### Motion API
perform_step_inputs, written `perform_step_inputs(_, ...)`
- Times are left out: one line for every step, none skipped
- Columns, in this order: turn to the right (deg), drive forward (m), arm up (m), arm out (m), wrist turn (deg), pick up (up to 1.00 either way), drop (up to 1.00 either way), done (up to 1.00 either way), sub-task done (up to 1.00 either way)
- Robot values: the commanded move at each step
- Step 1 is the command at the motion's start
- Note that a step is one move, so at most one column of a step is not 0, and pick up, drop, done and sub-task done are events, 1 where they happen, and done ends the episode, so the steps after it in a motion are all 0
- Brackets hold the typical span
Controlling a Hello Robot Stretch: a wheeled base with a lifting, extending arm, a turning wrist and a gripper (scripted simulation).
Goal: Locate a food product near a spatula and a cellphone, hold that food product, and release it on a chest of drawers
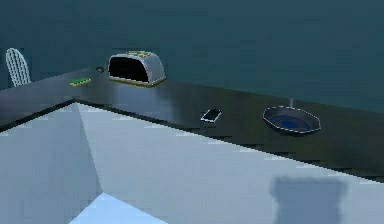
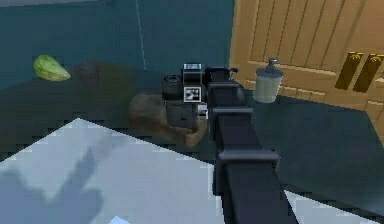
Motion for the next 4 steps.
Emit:
perform_step_inputs(0.0, 0.00, -0.10, 0.00, 0.0, 0.00, 0.00, 0.00, 0.00)
perform_step_inputs(0.0, 0.00, 0.00, 0.00, 0.0, 1.00, 0.00, 0.00, 0.00)
perform_step_inputs(0.0, 0.00, 0.10, 0.00, 0.0, 0.00, 0.00, 0.00, 0.00)
perform_step_inputs(0.0, 0.00, 0.00, 0.00, -45.0, 0.00, 0.00, 0.00, 0.00)
